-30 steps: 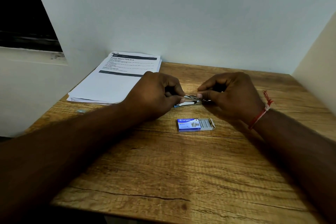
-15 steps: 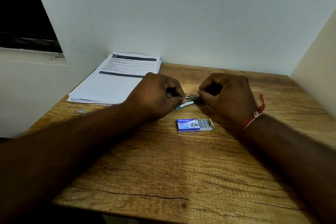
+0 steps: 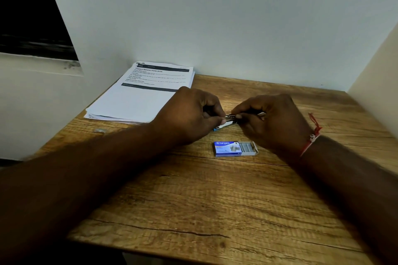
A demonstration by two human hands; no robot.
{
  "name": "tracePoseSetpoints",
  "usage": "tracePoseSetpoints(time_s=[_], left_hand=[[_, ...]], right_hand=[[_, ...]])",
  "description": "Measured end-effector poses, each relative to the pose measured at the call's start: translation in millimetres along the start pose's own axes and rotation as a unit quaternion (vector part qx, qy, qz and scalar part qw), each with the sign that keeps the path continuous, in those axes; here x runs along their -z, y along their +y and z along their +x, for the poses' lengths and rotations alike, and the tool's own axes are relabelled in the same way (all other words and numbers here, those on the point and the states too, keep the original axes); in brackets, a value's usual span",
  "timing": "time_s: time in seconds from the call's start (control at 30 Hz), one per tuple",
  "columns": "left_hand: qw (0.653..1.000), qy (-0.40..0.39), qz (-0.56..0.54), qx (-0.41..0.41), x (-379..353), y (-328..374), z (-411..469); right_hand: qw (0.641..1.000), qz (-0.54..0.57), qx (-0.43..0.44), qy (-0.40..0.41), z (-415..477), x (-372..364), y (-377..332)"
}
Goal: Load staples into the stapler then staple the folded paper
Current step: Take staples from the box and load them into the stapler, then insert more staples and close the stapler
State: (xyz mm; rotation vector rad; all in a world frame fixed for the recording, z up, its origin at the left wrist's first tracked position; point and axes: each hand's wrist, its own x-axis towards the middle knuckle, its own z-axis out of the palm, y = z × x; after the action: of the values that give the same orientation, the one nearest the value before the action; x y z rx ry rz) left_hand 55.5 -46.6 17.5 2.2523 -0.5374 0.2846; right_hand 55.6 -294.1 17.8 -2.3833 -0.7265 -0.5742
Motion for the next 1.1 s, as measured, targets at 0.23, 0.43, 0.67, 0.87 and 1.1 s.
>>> tracePoseSetpoints(time_s=[0.23,0.43,0.67,0.87,1.1], left_hand=[[1.0,-0.002,-0.002,-0.004,1,0,-2],[1.0,0.002,-0.012,-0.01,2,-3,-4],[1.0,0.002,-0.015,-0.021,4,-4,-5],[1.0,0.005,-0.021,-0.019,6,-7,-5],[1.0,0.015,-0.025,-0.009,4,-10,-3]], right_hand=[[1.0,0.001,0.004,-0.013,2,0,3],[0.999,0.011,-0.03,-0.023,0,-3,5],[0.998,0.022,-0.047,-0.031,2,-8,1],[0.994,0.072,-0.063,-0.053,4,-5,3],[0.978,-0.077,-0.147,-0.128,6,27,44]])
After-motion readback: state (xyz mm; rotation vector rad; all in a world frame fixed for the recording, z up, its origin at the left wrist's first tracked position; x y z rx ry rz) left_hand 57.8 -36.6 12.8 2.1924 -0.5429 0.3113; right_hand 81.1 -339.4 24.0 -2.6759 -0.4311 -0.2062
